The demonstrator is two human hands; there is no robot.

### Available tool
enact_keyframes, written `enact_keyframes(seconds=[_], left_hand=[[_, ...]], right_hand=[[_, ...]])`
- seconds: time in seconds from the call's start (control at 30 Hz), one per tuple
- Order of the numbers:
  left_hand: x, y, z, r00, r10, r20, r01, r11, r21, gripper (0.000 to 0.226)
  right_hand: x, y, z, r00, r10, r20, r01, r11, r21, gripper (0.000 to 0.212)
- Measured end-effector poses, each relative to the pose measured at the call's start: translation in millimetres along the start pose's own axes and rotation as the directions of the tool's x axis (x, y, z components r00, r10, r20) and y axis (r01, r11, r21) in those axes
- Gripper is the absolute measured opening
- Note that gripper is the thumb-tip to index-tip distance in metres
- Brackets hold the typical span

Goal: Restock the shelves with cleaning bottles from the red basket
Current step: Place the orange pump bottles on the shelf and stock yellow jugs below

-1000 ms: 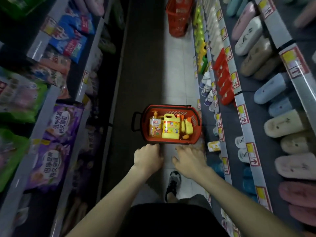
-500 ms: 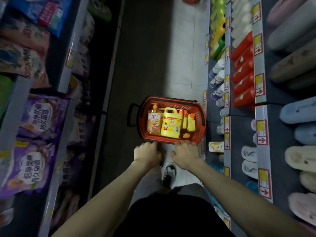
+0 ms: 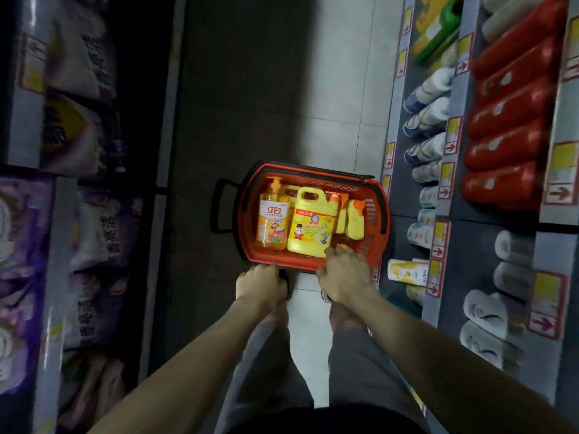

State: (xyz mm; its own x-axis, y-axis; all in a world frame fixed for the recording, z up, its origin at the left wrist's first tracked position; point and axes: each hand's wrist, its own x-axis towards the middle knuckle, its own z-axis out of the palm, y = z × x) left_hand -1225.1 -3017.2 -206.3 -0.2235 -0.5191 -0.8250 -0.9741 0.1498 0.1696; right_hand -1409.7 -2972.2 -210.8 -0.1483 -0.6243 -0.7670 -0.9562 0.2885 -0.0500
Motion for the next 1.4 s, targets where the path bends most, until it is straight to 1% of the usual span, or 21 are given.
enact_keyframes(seconds=[0.1, 0.2, 0.27, 0.33, 0.4, 0.5, 0.57, 0.6, 0.67, 0.7, 0.73, 0.8, 0.87, 0.93, 0.97, 1.03, 1.1, 1.13, 1.2, 1.3, 1.4], left_hand=[[42.2, 11.3, 11.8, 1.000, -0.001, 0.013, 0.000, 1.000, 0.022, 0.028], [87.6, 23.7, 28.6, 1.000, 0.023, -0.007, -0.022, 0.996, 0.081, 0.036], [119.5, 29.8, 45.1, 0.999, 0.030, -0.017, -0.029, 0.996, 0.081, 0.039], [148.6, 35.3, 61.9, 1.000, 0.013, -0.020, -0.012, 1.000, 0.029, 0.038], [173.0, 39.8, 77.7, 0.999, -0.009, -0.038, 0.006, 0.997, -0.076, 0.043], [199.2, 46.8, 97.6, 0.991, -0.063, -0.118, 0.029, 0.962, -0.272, 0.059], [209.2, 52.3, 108.8, 0.977, -0.124, -0.173, 0.048, 0.920, -0.390, 0.061], [212.8, 55.5, 113.3, 0.971, -0.155, -0.184, 0.061, 0.899, -0.435, 0.062], [219.7, 60.9, 120.6, 0.962, -0.210, -0.172, 0.097, 0.857, -0.506, 0.071], [223.0, 63.0, 122.8, 0.960, -0.235, -0.150, 0.121, 0.836, -0.535, 0.076], [228.0, 62.8, 127.1, 0.956, -0.260, -0.133, 0.141, 0.810, -0.570, 0.078], [235.6, 62.7, 130.3, 0.947, -0.302, -0.108, 0.166, 0.750, -0.640, 0.078], [240.4, 63.6, 127.2, 0.942, -0.331, -0.059, 0.207, 0.708, -0.675, 0.065], [244.2, 63.0, 121.9, 0.945, -0.326, -0.003, 0.236, 0.691, -0.683, 0.055], [245.1, 62.0, 119.5, 0.948, -0.318, 0.026, 0.248, 0.683, -0.687, 0.054], [248.4, 58.7, 118.2, 0.953, -0.297, 0.066, 0.257, 0.670, -0.697, 0.055], [252.5, 56.2, 116.8, 0.952, -0.287, 0.110, 0.278, 0.654, -0.704, 0.055], [255.0, 55.3, 116.4, 0.948, -0.287, 0.140, 0.297, 0.633, -0.715, 0.058], [260.2, 54.0, 118.2, 0.937, -0.287, 0.201, 0.336, 0.579, -0.743, 0.063], [263.9, 52.8, 125.4, 0.929, -0.289, 0.232, 0.358, 0.534, -0.766, 0.061], [257.7, 59.7, 126.6, 0.923, -0.305, 0.235, 0.367, 0.506, -0.781, 0.055]], right_hand=[[44.8, 13.1, 21.1, 1.000, 0.012, 0.022, -0.013, 0.999, 0.042, 0.048], [87.8, 28.9, 48.8, 0.998, 0.039, 0.048, -0.041, 0.998, 0.052, 0.049], [112.0, 39.5, 69.7, 0.998, 0.031, 0.053, -0.034, 0.999, 0.042, 0.050], [133.6, 49.9, 88.5, 0.998, 0.037, 0.052, -0.039, 0.999, 0.032, 0.052], [150.4, 59.5, 104.3, 0.995, 0.085, 0.051, -0.089, 0.994, 0.068, 0.060], [172.5, 72.4, 122.0, 0.981, 0.176, 0.085, -0.192, 0.948, 0.253, 0.077], [185.9, 78.4, 133.2, 0.969, 0.200, 0.146, -0.244, 0.867, 0.434, 0.083], [193.5, 80.6, 139.4, 0.958, 0.216, 0.189, -0.284, 0.798, 0.532, 0.084], [206.2, 81.4, 144.3, 0.925, 0.239, 0.297, -0.381, 0.594, 0.709, 0.080], [212.0, 81.2, 146.8, 0.906, 0.234, 0.353, -0.423, 0.494, 0.760, 0.072], [217.4, 80.9, 147.1, 0.892, 0.216, 0.397, -0.452, 0.413, 0.791, 0.060], [225.3, 81.1, 143.8, 0.889, 0.181, 0.421, -0.457, 0.294, 0.839, 0.036], [229.5, 81.6, 141.8, 0.888, 0.179, 0.424, -0.455, 0.200, 0.868, 0.028], [233.8, 82.2, 140.7, 0.877, 0.177, 0.446, -0.466, 0.089, 0.880, 0.031], [236.3, 82.4, 140.6, 0.872, 0.164, 0.461, -0.475, 0.053, 0.878, 0.036], [240.2, 79.9, 143.2, 0.854, 0.122, 0.506, -0.510, 0.006, 0.860, 0.056], [238.9, 75.8, 140.2, 0.851, 0.099, 0.516, -0.517, -0.007, 0.856, 0.077], [238.1, 74.8, 141.9, 0.859, 0.098, 0.503, -0.505, -0.007, 0.863, 0.083], [233.2, 73.3, 142.8, 0.867, 0.114, 0.485, -0.486, -0.020, 0.874, 0.084], [225.3, 74.6, 141.9, 0.883, 0.152, 0.444, -0.442, -0.047, 0.896, 0.075], [223.4, 78.1, 140.0, 0.896, 0.161, 0.414, -0.408, -0.072, 0.910, 0.081]])
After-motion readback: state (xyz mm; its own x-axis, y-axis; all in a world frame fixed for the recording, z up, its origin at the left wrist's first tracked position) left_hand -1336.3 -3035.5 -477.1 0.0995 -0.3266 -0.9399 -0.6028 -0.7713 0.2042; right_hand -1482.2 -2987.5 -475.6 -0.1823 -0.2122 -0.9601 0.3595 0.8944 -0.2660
